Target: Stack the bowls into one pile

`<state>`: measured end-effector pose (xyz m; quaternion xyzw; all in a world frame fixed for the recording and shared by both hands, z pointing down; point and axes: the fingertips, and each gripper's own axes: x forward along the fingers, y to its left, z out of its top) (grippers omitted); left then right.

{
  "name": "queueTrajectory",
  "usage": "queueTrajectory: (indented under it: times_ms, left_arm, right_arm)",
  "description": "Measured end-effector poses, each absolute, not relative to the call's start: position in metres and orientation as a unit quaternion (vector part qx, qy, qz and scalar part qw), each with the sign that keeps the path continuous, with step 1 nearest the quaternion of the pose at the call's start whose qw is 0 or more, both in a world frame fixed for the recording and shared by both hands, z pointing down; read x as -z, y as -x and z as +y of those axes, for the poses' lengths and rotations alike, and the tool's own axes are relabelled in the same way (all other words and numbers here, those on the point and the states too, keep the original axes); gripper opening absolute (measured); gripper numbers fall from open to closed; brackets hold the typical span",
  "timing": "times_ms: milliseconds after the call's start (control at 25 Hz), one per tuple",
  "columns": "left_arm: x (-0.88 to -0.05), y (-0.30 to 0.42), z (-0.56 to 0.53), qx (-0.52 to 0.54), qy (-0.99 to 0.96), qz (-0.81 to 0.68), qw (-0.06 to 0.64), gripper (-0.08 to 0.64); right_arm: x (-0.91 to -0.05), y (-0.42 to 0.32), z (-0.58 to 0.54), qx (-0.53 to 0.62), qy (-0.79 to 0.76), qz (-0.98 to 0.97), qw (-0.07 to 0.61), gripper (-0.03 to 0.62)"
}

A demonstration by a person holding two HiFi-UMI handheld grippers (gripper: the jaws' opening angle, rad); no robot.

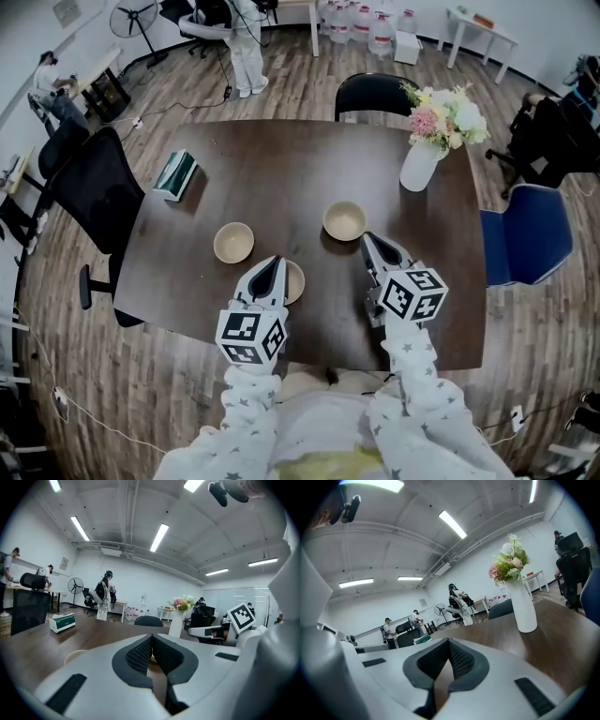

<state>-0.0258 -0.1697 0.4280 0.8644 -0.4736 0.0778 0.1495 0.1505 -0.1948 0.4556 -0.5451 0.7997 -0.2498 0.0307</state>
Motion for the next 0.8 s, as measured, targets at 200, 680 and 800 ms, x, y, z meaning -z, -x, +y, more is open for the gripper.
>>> queueTrajectory:
  times_ms: [200,680,800]
  left_arm:
    - [-0.445,0.012,-0.193,-0.107,-0.87,-0.453,0.163,0.026]
    - [-0.487,-0.031,-0.231,-0.136,-0.881,-0.397,0.219,0.026]
    - [-0.491,-0.042,-0.24,-0.139,-0.883,-0.389,0.222,0.026]
  right_arm:
    - [-0.477,-0.158,-0.216,0.258,0.559,0.788,-0.007,0.021]
    - [-0.54,-0.173,-0.254,0.289,0.584,0.752,-0.102,0.021]
    - [-0.548,-0.177,-0.265,0.293,0.59,0.744,-0.112,0.025]
